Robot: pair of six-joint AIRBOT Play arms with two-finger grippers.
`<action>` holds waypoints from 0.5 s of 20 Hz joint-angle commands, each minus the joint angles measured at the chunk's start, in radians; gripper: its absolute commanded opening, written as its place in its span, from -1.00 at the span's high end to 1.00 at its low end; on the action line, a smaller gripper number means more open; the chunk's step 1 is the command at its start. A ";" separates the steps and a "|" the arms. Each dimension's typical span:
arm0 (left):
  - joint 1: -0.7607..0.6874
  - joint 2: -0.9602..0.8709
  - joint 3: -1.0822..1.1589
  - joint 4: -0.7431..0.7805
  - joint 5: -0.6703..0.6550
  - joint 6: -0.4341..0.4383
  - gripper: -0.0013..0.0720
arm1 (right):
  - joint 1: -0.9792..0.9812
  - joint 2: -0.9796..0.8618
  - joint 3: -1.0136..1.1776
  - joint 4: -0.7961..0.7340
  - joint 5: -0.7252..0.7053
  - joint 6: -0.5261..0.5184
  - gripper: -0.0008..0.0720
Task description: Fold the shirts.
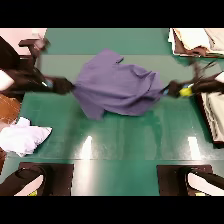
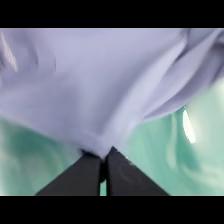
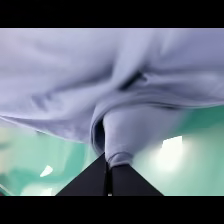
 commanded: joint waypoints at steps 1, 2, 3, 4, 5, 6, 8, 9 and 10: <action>0.001 0.063 0.355 0.119 -0.080 0.000 0.90 | -0.104 0.159 0.290 0.001 0.085 -0.003 0.93; 0.001 0.069 0.465 0.132 -0.090 0.000 0.90 | -0.139 0.197 0.370 0.000 0.082 -0.003 0.93; 0.001 0.069 0.584 0.134 -0.107 0.000 0.90 | -0.178 0.234 0.450 0.000 0.077 -0.003 0.93; 0.001 0.069 0.693 0.135 -0.116 0.000 0.90 | -0.215 0.263 0.518 0.000 0.075 -0.003 0.94; 0.001 0.069 0.780 0.137 -0.116 0.000 0.90 | -0.258 0.290 0.583 0.000 0.076 -0.003 0.93; 0.001 0.069 0.864 0.148 -0.115 -0.001 0.90 | -0.300 0.311 0.636 0.000 0.078 -0.003 0.94; 0.001 0.077 0.964 0.175 -0.108 -0.011 0.90 | -0.394 0.348 0.721 0.000 0.099 -0.002 0.93; 0.001 0.090 0.978 0.196 -0.093 -0.017 0.90 | -0.450 0.357 0.764 0.001 0.122 -0.002 0.93; 0.001 0.100 0.983 0.223 -0.080 -0.037 0.90 | -0.502 0.360 0.803 0.001 0.146 0.002 0.94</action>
